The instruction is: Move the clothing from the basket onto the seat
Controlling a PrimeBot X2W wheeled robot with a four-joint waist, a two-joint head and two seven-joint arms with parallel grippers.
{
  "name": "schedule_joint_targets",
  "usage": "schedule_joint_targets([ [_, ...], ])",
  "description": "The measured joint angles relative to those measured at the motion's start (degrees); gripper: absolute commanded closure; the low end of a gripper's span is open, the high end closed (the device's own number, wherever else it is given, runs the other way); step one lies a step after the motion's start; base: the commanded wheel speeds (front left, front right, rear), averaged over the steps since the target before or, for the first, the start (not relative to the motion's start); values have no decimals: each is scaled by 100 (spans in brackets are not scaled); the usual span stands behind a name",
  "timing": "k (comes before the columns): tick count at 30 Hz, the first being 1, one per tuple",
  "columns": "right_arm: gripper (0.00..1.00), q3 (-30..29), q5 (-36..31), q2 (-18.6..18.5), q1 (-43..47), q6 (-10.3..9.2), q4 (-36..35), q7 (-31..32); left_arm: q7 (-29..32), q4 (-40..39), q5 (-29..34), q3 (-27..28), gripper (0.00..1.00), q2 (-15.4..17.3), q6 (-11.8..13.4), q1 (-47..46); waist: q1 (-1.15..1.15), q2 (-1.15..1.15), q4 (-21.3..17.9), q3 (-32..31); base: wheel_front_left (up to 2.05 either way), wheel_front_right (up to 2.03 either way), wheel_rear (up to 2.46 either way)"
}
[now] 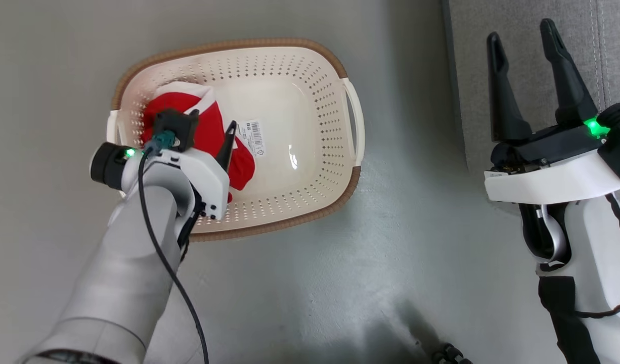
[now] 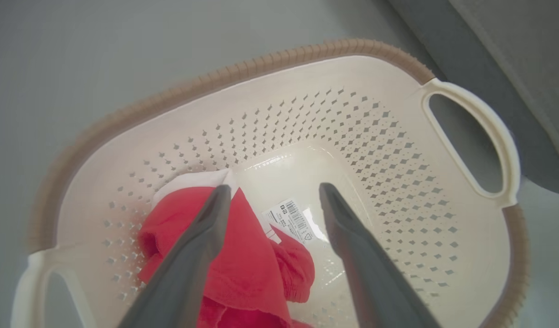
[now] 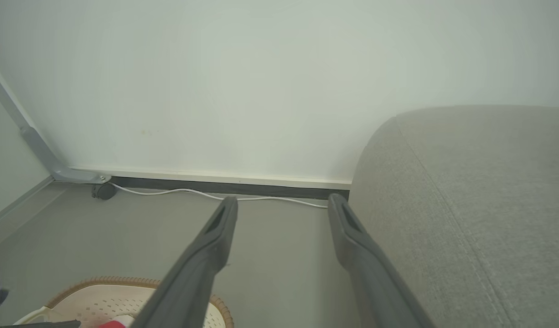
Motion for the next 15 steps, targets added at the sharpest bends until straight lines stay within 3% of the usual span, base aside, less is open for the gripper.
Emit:
schedule_joint_targets([
  [6, 0, 79, 26, 118, -38, 0, 2, 0, 624, 931, 202, -214, 0, 27, 197, -677, 0, 0, -145, 166, 0, 0, 0],
  [15, 0, 226, 76, 210, -59, 0, -1, 0, 1605, 1314, 288, -360, 0, 104, 360, -1005, 0, 0, -320, 301, 0, 0, 0],
])
